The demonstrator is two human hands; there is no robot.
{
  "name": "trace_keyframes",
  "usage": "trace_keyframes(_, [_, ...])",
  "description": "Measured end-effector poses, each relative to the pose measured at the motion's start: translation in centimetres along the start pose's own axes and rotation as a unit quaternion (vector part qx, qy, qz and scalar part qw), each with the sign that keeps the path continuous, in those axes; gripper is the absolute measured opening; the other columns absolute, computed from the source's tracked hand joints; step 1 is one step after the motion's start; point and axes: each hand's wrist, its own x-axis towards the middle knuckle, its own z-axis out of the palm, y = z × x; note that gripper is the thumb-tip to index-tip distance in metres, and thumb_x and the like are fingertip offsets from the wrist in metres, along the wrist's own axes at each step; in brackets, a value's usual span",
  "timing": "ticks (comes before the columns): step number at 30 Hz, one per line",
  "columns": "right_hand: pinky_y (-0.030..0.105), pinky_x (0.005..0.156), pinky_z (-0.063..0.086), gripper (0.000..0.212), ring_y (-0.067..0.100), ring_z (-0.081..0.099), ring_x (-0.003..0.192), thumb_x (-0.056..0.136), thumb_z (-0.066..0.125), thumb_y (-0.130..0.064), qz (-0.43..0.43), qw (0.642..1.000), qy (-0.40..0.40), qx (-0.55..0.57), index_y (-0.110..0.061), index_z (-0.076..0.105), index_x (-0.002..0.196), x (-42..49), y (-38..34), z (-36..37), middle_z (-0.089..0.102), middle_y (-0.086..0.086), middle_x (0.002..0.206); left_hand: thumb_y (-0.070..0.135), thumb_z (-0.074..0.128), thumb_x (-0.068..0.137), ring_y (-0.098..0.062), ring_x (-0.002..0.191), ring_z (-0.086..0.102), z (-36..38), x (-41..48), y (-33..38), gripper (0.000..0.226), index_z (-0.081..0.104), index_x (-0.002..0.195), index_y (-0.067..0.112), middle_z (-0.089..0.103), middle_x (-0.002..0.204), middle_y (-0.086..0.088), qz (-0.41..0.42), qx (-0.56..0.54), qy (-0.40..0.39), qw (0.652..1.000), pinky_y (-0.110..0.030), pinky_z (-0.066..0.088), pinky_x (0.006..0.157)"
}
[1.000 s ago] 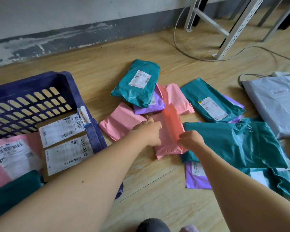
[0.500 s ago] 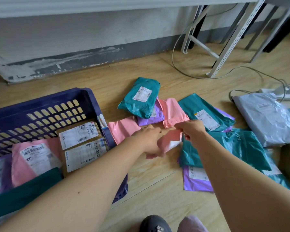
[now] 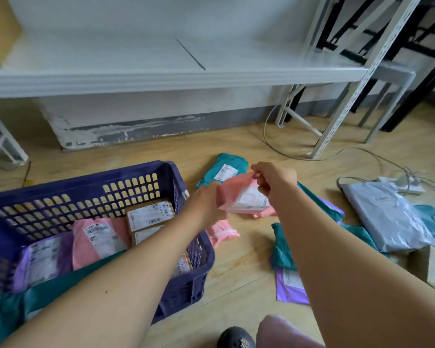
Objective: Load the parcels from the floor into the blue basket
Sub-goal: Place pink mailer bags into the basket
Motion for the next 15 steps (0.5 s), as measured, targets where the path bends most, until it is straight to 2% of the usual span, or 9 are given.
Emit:
trace_keyframes(2, [0.013, 0.032, 0.033, 0.020, 0.006, 0.037, 0.024, 0.075, 0.068, -0.002, 0.008, 0.998, -0.025, 0.055, -0.007, 0.056, 0.061, -1.7, -0.6, 0.9, 0.046, -0.002, 0.032, 0.024, 0.067, 0.076, -0.026, 0.098, 0.061, -1.0, -1.2, -0.6, 0.048, 0.048, 0.119, 0.018, 0.063, 0.107, -0.002, -0.022, -0.040, 0.019, 0.999, -0.036, 0.051, 0.079])
trace_keyframes(4, [0.013, 0.033, 0.035, 0.019, 0.005, 0.038, 0.025, 0.078, 0.069, -0.004, 0.000, 0.995, -0.054, 0.088, -0.009, 0.057, 0.064, -3.2, -1.0, 1.8, 0.046, -0.002, 0.035, 0.025, 0.063, 0.083, -0.028, 0.098, 0.062, -2.1, -2.2, -1.1, 0.042, 0.049, 0.121, 0.017, 0.064, 0.109, -0.002, -0.042, -0.077, 0.039, 0.995, -0.040, 0.052, 0.083])
trace_keyframes(8, [0.016, 0.039, 0.041, 0.006, 0.008, 0.046, 0.037, 0.088, 0.058, -0.007, -0.024, 0.988, -0.094, 0.120, -0.011, 0.063, 0.090, -5.4, -1.0, 3.1, 0.059, 0.005, 0.057, 0.026, 0.060, 0.088, -0.026, 0.098, 0.060, -4.6, -3.8, -2.2, 0.036, 0.053, 0.122, 0.015, 0.062, 0.111, -0.005, -0.091, -0.157, 0.055, 0.982, -0.037, 0.050, 0.087])
trace_keyframes(10, [0.017, 0.043, 0.044, 0.012, 0.012, 0.049, 0.047, 0.089, 0.054, -0.006, -0.031, 0.992, -0.074, 0.097, -0.012, 0.062, 0.097, -5.5, -0.5, 3.4, 0.059, 0.006, 0.066, 0.026, 0.060, 0.089, -0.022, 0.096, 0.058, -5.6, -4.4, -3.2, 0.037, 0.054, 0.123, 0.013, 0.061, 0.113, -0.004, -0.117, -0.199, 0.070, 0.971, -0.035, 0.050, 0.086])
trace_keyframes(13, [0.018, 0.042, 0.045, 0.025, 0.014, 0.051, 0.053, 0.085, 0.050, -0.001, -0.044, 0.998, -0.031, 0.029, -0.014, 0.063, 0.103, -4.7, 0.8, 4.2, 0.057, 0.004, 0.069, 0.020, 0.059, 0.091, -0.018, 0.088, 0.060, -7.0, -5.4, -5.3, 0.038, 0.050, 0.125, 0.007, 0.061, 0.113, -0.006, -0.154, -0.282, 0.085, 0.943, -0.029, 0.053, 0.073])
trace_keyframes(15, [0.024, 0.051, 0.050, 0.029, 0.016, 0.054, 0.055, 0.083, 0.049, -0.003, -0.053, 0.998, -0.008, -0.037, -0.013, 0.065, 0.105, -4.1, 1.7, 4.8, 0.058, 0.004, 0.073, 0.014, 0.064, 0.087, -0.021, 0.090, 0.062, -8.0, -5.9, -6.9, 0.044, 0.048, 0.126, 0.004, 0.060, 0.117, -0.011, -0.193, -0.334, 0.103, 0.917, -0.033, 0.056, 0.075])
